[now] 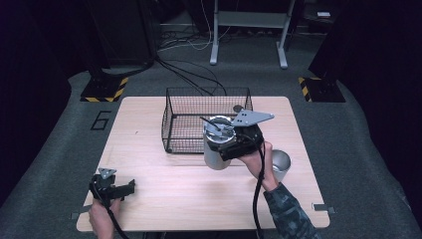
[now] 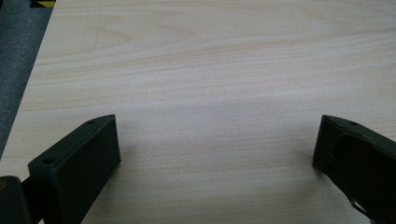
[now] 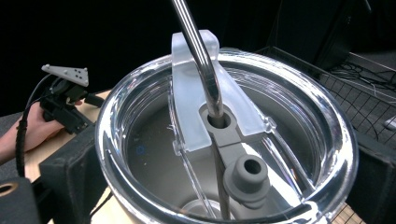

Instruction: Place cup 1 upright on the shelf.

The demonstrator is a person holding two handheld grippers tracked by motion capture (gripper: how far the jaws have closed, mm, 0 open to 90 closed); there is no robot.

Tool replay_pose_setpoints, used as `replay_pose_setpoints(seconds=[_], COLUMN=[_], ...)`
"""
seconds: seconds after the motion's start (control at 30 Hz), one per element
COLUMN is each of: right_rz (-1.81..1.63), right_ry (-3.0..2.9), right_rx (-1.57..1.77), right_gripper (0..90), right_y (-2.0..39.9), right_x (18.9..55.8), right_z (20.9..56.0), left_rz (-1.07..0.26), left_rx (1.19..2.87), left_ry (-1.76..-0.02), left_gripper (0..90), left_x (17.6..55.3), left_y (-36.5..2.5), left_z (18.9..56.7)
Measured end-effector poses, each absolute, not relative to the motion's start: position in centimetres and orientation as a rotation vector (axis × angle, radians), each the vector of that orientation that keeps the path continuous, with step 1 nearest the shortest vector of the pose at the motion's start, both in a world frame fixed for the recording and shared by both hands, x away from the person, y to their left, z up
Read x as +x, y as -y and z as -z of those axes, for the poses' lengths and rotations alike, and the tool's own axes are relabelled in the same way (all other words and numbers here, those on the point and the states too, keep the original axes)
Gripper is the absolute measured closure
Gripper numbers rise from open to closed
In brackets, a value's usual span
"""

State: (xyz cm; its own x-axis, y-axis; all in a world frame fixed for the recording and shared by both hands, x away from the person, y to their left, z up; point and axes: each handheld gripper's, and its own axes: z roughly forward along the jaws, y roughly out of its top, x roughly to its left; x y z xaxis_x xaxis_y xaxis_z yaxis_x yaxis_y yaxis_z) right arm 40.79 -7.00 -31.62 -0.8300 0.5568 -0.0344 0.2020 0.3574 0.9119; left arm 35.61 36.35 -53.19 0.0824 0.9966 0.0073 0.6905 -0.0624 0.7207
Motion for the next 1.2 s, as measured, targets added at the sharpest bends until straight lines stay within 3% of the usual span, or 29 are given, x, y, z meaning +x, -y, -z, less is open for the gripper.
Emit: replay_pose_setpoints(seconds=[1.2], right_rz=[-1.481], right_ry=[-2.241], right_rx=[0.690], right_gripper=[3.3], right_y=[3.8], right_x=[46.7], right_z=[29.1], left_rz=[-0.722], left_rx=[1.806], left_ry=[-1.660], left_gripper=[0.4], left_x=[35.6], left_y=[-36.4], left_z=[53.2])
